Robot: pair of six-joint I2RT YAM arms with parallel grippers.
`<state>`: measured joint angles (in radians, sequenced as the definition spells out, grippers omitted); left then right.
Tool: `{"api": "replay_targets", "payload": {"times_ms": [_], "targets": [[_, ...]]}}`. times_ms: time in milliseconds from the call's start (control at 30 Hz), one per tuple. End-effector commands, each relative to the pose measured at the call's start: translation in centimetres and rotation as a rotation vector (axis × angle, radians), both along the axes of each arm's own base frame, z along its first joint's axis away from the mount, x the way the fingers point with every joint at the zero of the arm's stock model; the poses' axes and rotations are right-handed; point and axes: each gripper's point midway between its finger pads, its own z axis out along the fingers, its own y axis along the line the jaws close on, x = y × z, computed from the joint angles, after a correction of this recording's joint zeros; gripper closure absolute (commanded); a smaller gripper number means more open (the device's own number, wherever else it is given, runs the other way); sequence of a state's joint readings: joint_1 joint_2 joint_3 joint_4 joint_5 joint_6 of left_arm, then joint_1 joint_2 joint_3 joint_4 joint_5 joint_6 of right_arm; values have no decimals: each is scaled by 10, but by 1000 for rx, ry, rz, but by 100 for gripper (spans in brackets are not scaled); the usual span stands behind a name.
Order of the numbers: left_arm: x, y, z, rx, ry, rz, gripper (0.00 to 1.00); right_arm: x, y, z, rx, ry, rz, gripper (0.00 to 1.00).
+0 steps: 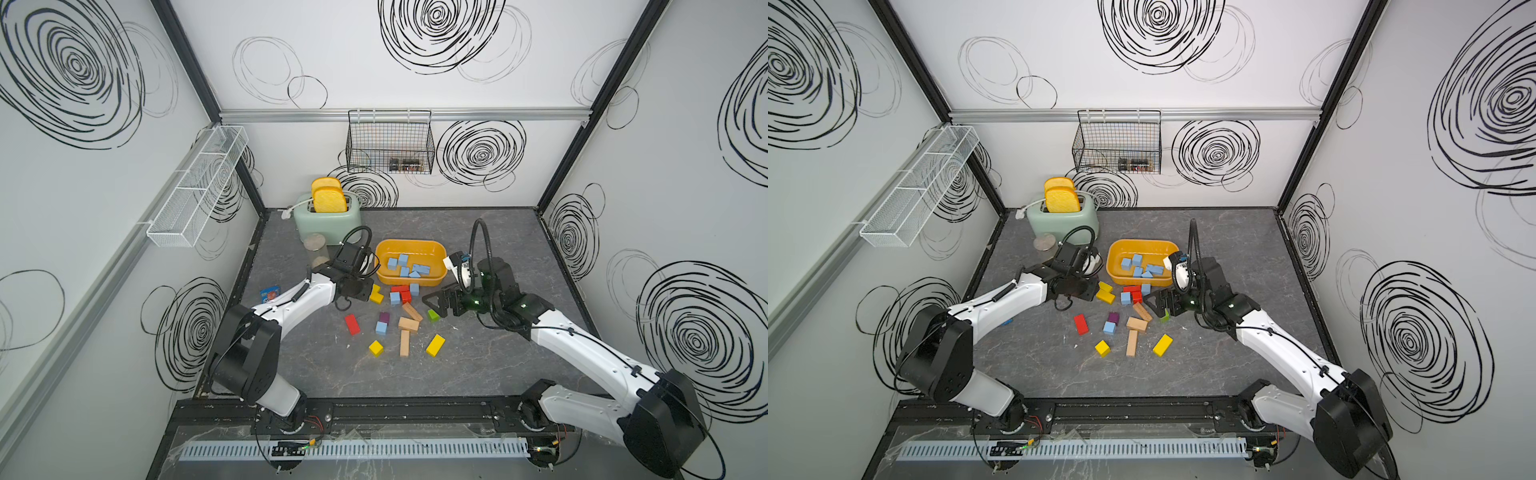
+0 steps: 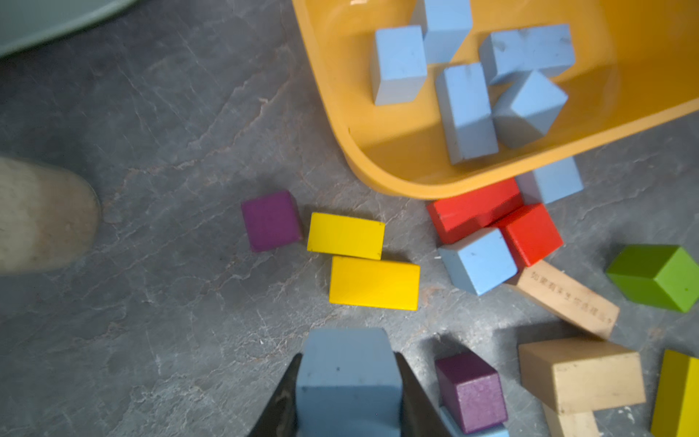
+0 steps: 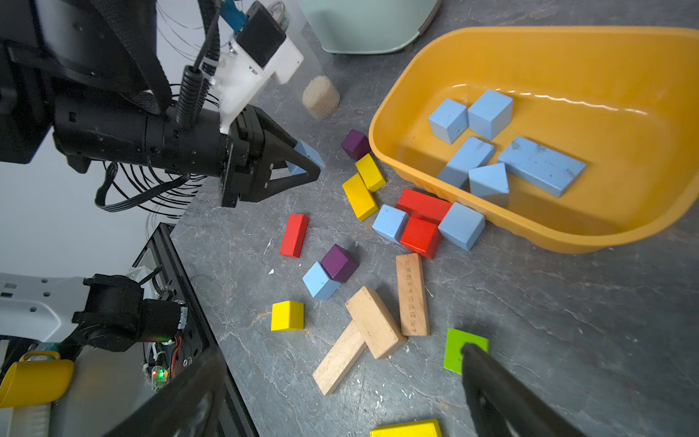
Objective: Pick out the blue building blocks
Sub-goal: Pick up the building block from the center of the board, then place the building block in the storage box.
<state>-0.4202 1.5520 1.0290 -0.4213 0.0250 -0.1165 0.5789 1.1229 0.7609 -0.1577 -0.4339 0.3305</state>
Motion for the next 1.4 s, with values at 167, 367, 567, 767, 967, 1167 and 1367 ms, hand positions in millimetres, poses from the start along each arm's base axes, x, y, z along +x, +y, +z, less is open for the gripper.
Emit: {"api": "replay_targets", "payload": {"times_ms": [167, 367, 567, 767, 967, 1167, 1367], "targets": [[30, -20, 45, -45, -106, -4, 100, 16, -5, 17, -11, -69, -65, 2], [55, -35, 55, -62, -133, -26, 100, 33, -15, 10, -19, -62, -105, 2], [80, -53, 52, -71, -139, -41, 100, 50, -29, 1, -7, -49, -141, 2], [102, -73, 41, -88, -137, -63, 100, 64, -36, -7, -9, -24, -168, 2], [121, -84, 29, -89, -131, -76, 100, 72, -36, -15, -15, -12, -169, 2], [135, -95, 16, -95, -117, -93, 100, 81, -42, -29, -42, 39, -185, 2], [148, -100, 3, -87, -104, -94, 100, 83, -40, -40, -39, 71, -179, 2]]}}
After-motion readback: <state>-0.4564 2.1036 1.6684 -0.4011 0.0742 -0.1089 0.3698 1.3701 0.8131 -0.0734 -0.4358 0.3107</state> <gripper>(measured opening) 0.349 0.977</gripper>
